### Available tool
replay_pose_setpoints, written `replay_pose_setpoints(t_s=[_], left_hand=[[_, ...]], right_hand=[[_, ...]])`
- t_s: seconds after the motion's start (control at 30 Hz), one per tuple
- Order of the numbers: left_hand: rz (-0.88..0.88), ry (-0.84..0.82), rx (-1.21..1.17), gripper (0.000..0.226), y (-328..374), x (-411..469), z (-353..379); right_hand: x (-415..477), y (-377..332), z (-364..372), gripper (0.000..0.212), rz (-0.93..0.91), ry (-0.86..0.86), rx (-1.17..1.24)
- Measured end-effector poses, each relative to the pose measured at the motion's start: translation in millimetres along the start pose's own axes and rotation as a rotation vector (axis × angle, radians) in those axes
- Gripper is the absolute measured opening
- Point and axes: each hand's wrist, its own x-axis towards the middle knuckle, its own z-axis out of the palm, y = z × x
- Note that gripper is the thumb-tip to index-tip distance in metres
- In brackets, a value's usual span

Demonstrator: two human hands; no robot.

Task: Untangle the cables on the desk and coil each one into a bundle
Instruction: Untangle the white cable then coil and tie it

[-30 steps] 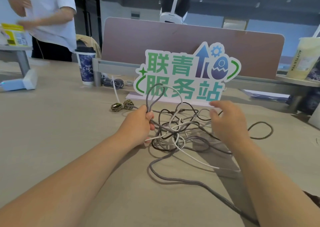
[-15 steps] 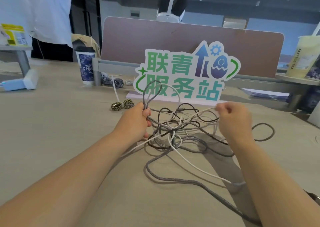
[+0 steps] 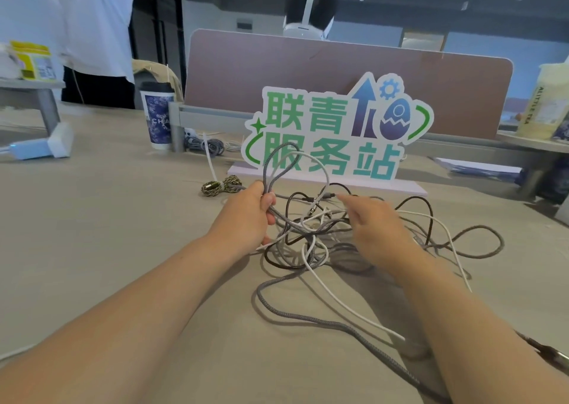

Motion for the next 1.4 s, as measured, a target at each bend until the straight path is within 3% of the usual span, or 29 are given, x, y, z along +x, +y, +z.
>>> replay_pose_setpoints(t_s=[0.1, 0.2, 0.3, 0.37, 0.43, 0.5, 0.57, 0.67, 0.77, 0.83, 0.97, 1.1, 1.23, 1.33, 1.4], left_hand=[[-0.004, 0.001, -0.017, 0.021, -1.3, 0.0, 0.1], [-0.001, 0.002, -0.028, 0.02, -1.7, -0.1, 0.1], [-0.017, 0.01, -0.031, 0.02, -2.1, -0.1, -1.1], [-0.029, 0.012, -0.043, 0.022, -2.1, -0.9, -2.3], [-0.039, 0.008, -0.052, 0.023, -1.7, -1.7, -2.5], [-0.05, 0.006, -0.054, 0.023, 0.1, -1.3, -1.6], [-0.005, 0.008, -0.024, 0.023, 0.7, 0.2, -0.4], [0.086, -0.002, -0.006, 0.022, 1.6, -1.6, -0.1], [0.178, -0.005, -0.014, 0.02, 2.6, -5.3, -2.2], [0.3, -0.021, 0.005, 0.023, 2.8, -5.7, -4.2], [0.511, -0.043, -0.101, 0.024, 3.2, -7.7, -5.2], [0.596, -0.066, -0.183, 0.022, 3.0, -8.3, 0.1], [0.605, -0.039, -0.198, 0.019, 4.0, -8.5, 0.5], [0.608, 0.113, -0.109, 0.032, 10.1, -11.1, -4.0], [0.539, 0.18, -0.089, 0.028, 11.9, -12.6, -5.3]], right_hand=[[-4.3, -0.2, 0.3, 0.032, 0.084, -0.063, 0.079], [-3.2, 6.2, -8.6, 0.02, 0.174, 0.046, 0.298], [2.2, 23.2, -24.9, 0.024, 0.393, 0.463, 0.42], [0.5, 38.1, -38.9, 0.026, 0.62, 0.72, 0.361], [-3.3, 46.2, -46.5, 0.026, 0.762, 0.784, 0.204], [-5.2, 42.4, -42.8, 0.036, 0.675, 0.755, 0.112], [-3.5, 28.2, -31.9, 0.047, 0.38, 0.629, 0.085], [-2.7, 1.4, -10.1, 0.047, -0.01, 0.317, 0.138], [-5.1, -18.3, 6.7, 0.041, -0.177, 0.009, 0.112], [-7.0, -23.8, 9.9, 0.038, -0.198, -0.11, 0.146], [-12.5, -27.7, -1.8, 0.044, -0.205, -0.127, 0.272], [-11.9, -32.1, -2.2, 0.037, -0.317, -0.318, 0.125], [-12.2, -34.2, -1.7, 0.012, -0.369, -0.203, 0.157], [-17.6, -35.2, -10.3, 0.019, -0.202, -0.091, 0.367], [-18.9, -32.0, -17.6, 0.019, -0.018, 0.007, 0.521]])
